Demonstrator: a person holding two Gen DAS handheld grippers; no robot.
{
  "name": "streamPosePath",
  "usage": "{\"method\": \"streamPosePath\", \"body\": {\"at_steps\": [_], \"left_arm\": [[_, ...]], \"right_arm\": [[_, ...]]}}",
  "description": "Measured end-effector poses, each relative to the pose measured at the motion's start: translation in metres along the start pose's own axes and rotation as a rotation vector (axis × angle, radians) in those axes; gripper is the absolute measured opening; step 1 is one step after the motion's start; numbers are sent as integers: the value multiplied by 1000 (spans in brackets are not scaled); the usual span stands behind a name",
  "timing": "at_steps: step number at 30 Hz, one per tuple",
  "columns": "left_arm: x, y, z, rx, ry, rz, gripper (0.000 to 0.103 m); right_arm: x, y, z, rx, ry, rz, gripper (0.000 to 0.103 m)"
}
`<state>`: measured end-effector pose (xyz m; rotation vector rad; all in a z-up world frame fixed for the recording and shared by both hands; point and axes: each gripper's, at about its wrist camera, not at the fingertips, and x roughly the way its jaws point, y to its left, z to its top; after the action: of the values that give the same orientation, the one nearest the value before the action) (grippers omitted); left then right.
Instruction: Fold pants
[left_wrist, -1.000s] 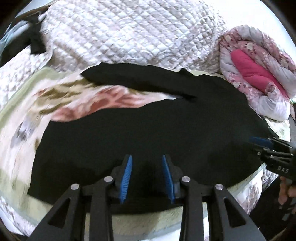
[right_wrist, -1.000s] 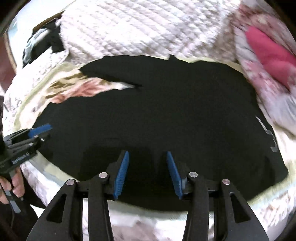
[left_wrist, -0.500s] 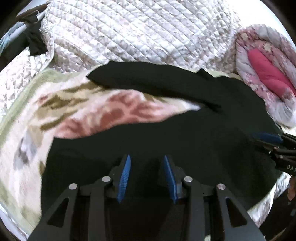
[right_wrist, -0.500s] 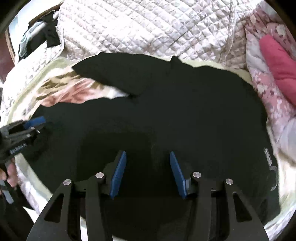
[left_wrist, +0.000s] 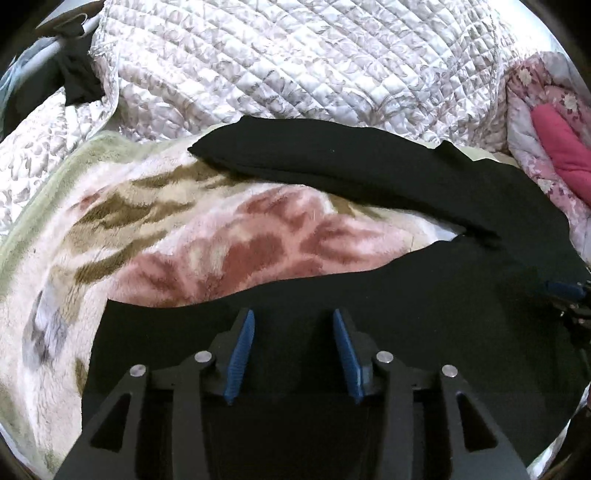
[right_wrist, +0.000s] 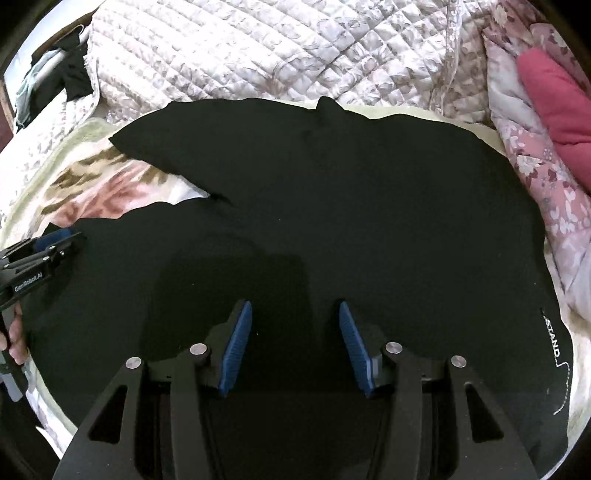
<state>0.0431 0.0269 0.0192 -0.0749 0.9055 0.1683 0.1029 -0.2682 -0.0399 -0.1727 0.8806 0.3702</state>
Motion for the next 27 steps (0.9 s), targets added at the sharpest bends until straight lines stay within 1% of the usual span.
{"method": "streamPosePath", "body": {"at_steps": [2, 5, 7, 9, 12, 15, 17, 19, 22, 23, 24, 27], "left_arm": [[1, 1, 0, -7, -2, 0, 51], [2, 1, -1, -10, -6, 7, 53], [1, 0, -1, -14, -5, 11, 53], [-2, -1, 0, -10, -7, 20, 53], [-10, -7, -2, -1, -19, 0, 53], [-17, -14, -4, 32, -45, -13, 53], [-18, -17, -6, 41, -51, -22, 53], [-13, -15, -6, 30, -32, -41, 53], [-10, -19, -9, 59, -45, -26, 55], [-9, -20, -10, 64, -49, -25, 58], [-8, -21, -10, 63, -50, -29, 60], [-6, -22, -11, 58, -56, -33, 61]], "right_arm": [[2, 1, 0, 4, -1, 11, 62], [5, 5, 0, -14, -1, 11, 69], [5, 6, 0, -19, -6, 5, 69], [2, 4, 0, 4, -23, 14, 69], [-6, 3, -3, 24, -65, 18, 69], [-13, 1, -6, 31, -106, -10, 69], [-11, -2, -8, 40, -101, -18, 69], [-5, -6, -11, 54, -71, -18, 69], [-2, -4, -12, 33, -86, -31, 70], [-1, -5, -12, 35, -92, -32, 70], [1, -5, -13, 41, -98, -32, 71], [3, -4, -14, 34, -108, -43, 72]]}}
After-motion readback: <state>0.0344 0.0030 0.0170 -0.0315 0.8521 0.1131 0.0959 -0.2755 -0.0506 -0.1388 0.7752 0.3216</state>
